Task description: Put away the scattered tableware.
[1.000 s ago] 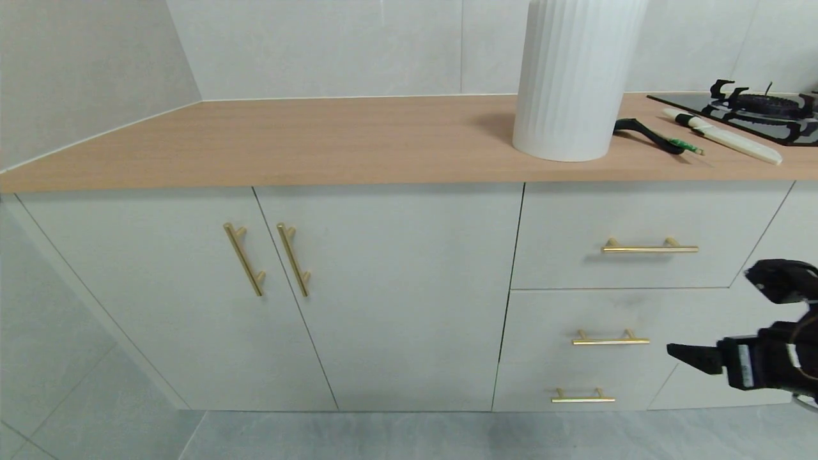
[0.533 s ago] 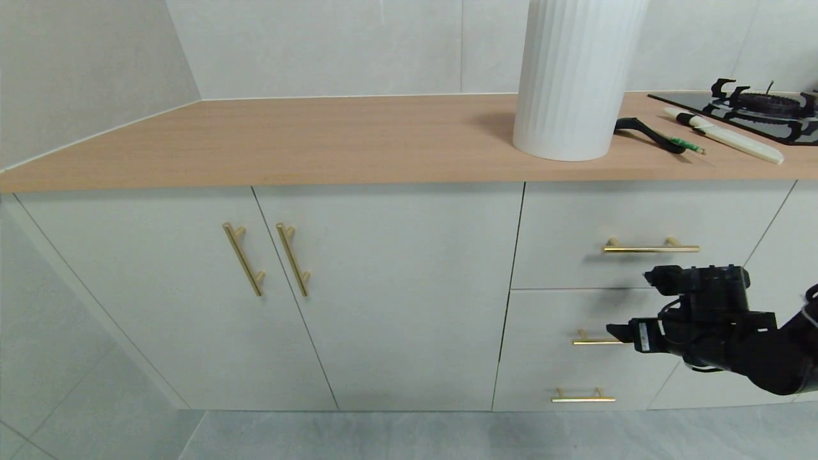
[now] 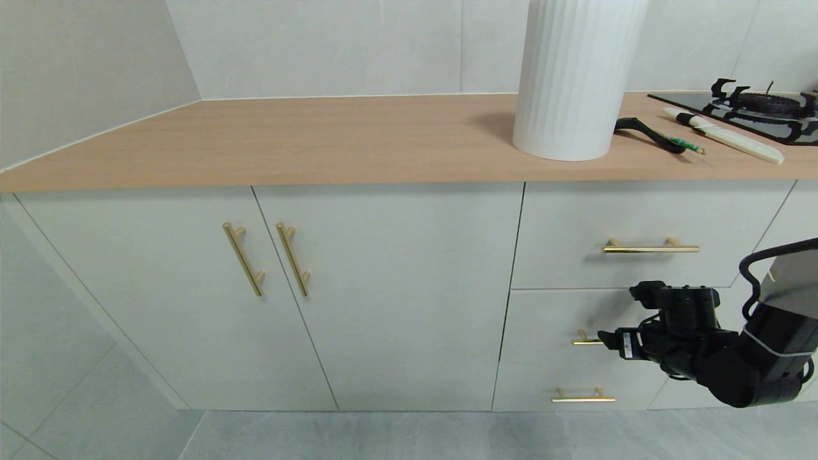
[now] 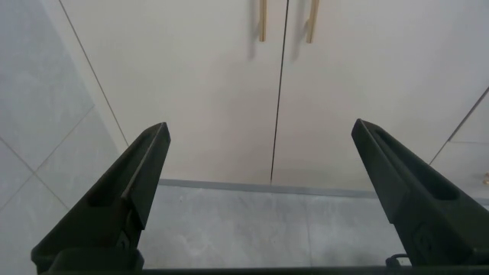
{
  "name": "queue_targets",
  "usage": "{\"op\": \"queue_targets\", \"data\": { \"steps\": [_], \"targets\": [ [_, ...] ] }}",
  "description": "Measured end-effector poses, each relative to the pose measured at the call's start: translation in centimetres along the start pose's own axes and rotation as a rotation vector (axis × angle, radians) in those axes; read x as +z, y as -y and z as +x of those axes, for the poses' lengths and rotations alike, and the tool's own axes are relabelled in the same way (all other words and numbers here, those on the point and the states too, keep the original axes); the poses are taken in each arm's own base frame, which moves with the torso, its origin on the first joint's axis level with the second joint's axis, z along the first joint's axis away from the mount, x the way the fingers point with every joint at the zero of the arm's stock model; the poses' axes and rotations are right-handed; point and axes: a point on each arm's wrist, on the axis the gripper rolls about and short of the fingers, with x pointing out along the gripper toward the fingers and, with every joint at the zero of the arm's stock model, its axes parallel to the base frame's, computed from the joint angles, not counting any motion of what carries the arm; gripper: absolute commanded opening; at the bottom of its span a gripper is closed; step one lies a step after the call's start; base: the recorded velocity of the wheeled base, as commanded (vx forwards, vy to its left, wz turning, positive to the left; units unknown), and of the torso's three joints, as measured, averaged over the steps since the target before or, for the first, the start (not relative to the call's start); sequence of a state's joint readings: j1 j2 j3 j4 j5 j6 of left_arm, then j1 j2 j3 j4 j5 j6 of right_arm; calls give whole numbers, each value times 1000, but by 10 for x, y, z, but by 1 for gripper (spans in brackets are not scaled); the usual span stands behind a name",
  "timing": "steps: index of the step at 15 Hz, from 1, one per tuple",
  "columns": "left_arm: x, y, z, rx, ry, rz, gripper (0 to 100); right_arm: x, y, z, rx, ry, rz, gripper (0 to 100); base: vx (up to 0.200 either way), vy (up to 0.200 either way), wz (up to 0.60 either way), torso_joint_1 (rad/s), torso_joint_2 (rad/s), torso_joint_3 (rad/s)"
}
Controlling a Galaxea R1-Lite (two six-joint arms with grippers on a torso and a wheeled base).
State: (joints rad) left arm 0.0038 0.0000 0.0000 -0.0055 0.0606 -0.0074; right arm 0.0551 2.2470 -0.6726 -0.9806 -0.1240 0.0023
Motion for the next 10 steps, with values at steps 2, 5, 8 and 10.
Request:
{"op": "queue_targets", "data": {
  "steps": [2,5,8,10],
  "targets": [
    [0,0,0,0,0,0,100,-4,2,6,-8,-11,3,100,0,0,0,0,0,0],
    [0,0,0,0,0,0,100,-7,3,9,-11,-21,2,100,0,0,0,0,0,0],
    [0,0,0,0,0,0,100,-11,4,8,-11,-37,-5,100,0,0,0,0,0,0],
    [0,0,0,0,0,0,100,-13,4,5,-10,-50,-23,100,0,0,0,0,0,0]
  ]
}}
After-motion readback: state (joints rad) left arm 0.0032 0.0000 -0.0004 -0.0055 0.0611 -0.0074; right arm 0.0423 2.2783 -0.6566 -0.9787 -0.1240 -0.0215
